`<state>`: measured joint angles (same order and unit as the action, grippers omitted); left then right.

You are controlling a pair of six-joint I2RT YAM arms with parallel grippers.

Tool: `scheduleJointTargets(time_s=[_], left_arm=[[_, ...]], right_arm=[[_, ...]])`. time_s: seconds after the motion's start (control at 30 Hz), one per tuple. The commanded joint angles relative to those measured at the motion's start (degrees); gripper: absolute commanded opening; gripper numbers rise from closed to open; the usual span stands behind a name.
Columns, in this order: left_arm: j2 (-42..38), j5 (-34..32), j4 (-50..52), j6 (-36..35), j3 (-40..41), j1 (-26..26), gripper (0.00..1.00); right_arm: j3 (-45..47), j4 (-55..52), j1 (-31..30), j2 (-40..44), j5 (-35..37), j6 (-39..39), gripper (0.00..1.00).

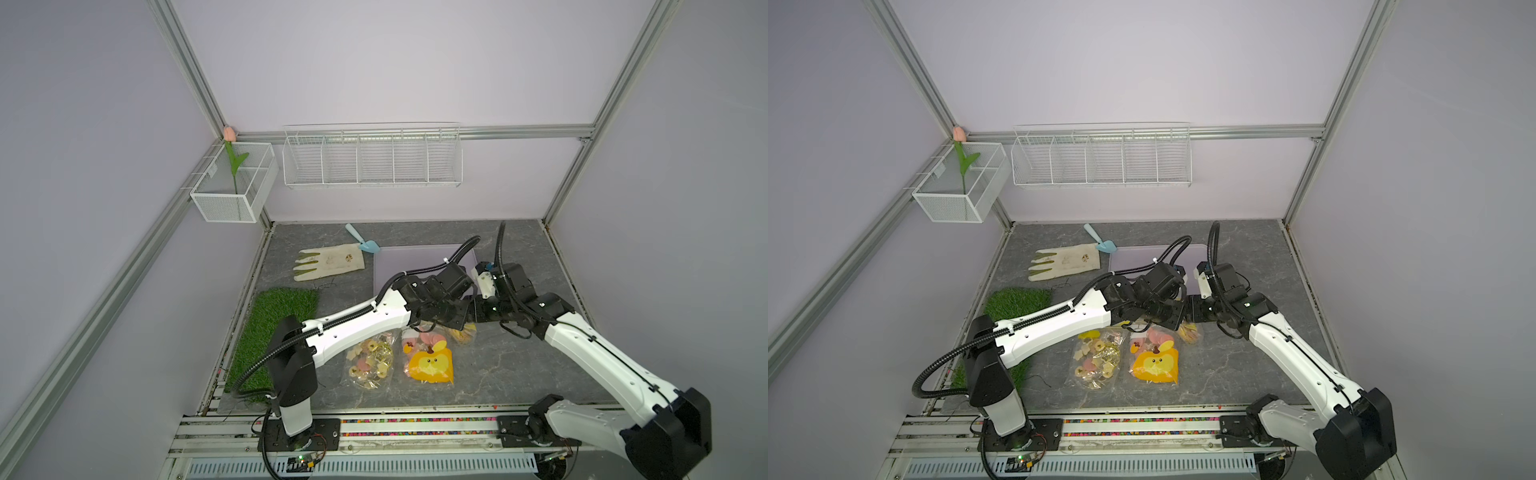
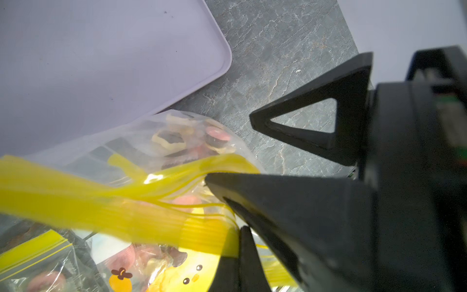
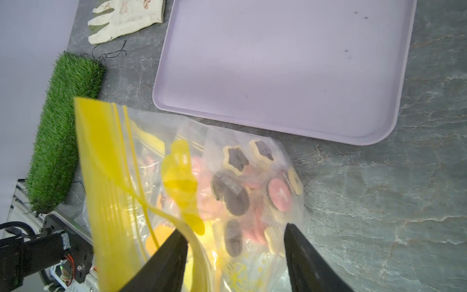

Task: Pour cookies out of the ziploc bag
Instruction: Open the ziploc bag at the center of the board.

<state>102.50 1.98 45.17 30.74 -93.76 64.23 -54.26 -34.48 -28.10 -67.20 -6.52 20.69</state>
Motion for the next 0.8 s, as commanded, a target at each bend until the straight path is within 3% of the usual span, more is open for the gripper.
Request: scheduleJointTargets(time_s=[0.0,0.1,0.23,0.37,0.77], left_arm=[[0.8,-0.3,0.3,-1.6,-2.0,0.7,0.00],[0.4,-1.1,0.3,-1.8,-1.6,0.7,0.00],[0.2,-2.4,0.5,-2.1,-1.6,0.7,0.00],[0.3,-4.1,1.4,-1.8,-2.5,0.3,0.00],[0.4,-8.4,2.5,0.2,-2.6,-2.9,0.00]], right_arm=[[-1.8,1.4,0.3,-1.1,-1.8,-1.8,0.56],[-1.6,2.4,0.3,-1.8,-2.6,-1.4,0.46],[-1.4,2.0,0.8,-1.3,-0.7,0.0,0.20],[-0.7,0.6,1.4,0.9,2.7,3.1,0.07],[3.5,-2.7,2.2,16.1,17.9,12.4,0.06]])
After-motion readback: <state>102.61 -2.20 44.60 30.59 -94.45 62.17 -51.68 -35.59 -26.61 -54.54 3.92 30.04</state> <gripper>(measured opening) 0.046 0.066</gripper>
